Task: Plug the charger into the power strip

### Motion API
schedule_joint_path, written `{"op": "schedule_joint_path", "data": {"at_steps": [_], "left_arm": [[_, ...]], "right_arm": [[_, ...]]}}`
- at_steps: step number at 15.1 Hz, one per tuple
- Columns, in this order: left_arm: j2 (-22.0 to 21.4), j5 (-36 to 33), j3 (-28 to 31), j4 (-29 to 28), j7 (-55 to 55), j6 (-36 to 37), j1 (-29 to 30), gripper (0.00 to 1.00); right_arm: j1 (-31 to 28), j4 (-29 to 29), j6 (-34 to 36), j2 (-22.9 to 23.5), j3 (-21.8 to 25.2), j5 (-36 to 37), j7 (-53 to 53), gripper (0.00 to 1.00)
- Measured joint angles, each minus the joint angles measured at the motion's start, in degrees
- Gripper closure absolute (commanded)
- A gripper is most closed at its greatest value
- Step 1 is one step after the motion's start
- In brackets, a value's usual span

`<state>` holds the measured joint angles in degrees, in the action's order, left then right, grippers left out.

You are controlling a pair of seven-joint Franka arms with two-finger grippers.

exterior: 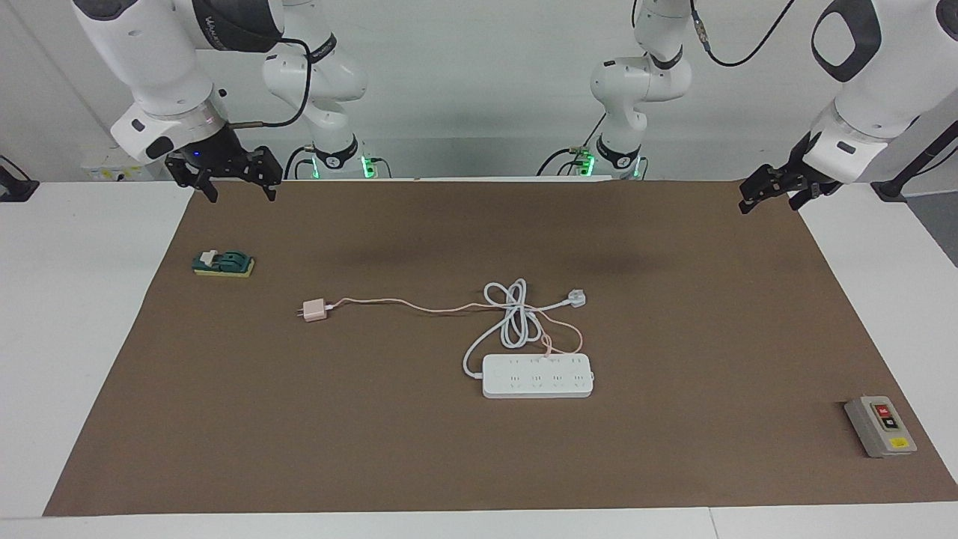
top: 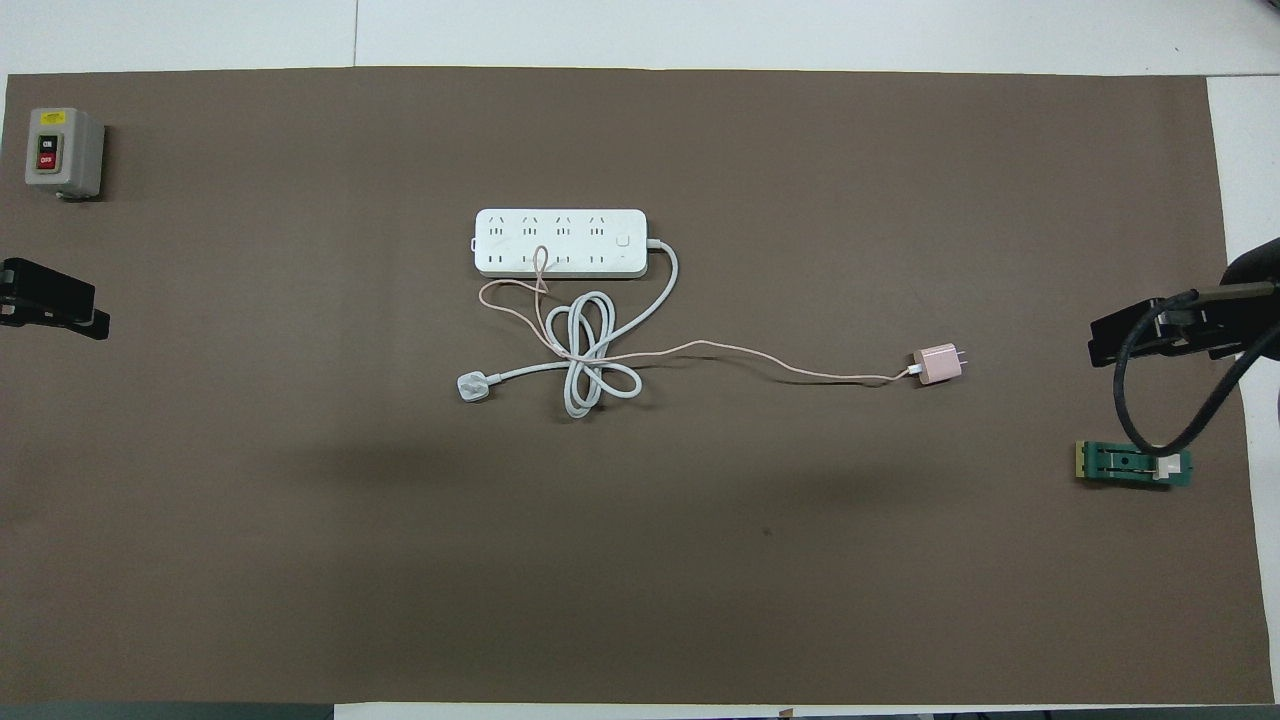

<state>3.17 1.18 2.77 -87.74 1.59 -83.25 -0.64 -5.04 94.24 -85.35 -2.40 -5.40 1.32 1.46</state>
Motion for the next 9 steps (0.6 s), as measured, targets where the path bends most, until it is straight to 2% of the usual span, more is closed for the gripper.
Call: {"op": "schedule_joint_path", "data": {"at_steps": [9], "left_arm": [[0.0, 0.0, 0.0, 0.0, 0.0, 0.0, 0.0, 0.0]], "right_arm": [[-0.5, -0.1, 0.1, -0.1, 0.1, 0.0, 0.0, 0.0]]}}
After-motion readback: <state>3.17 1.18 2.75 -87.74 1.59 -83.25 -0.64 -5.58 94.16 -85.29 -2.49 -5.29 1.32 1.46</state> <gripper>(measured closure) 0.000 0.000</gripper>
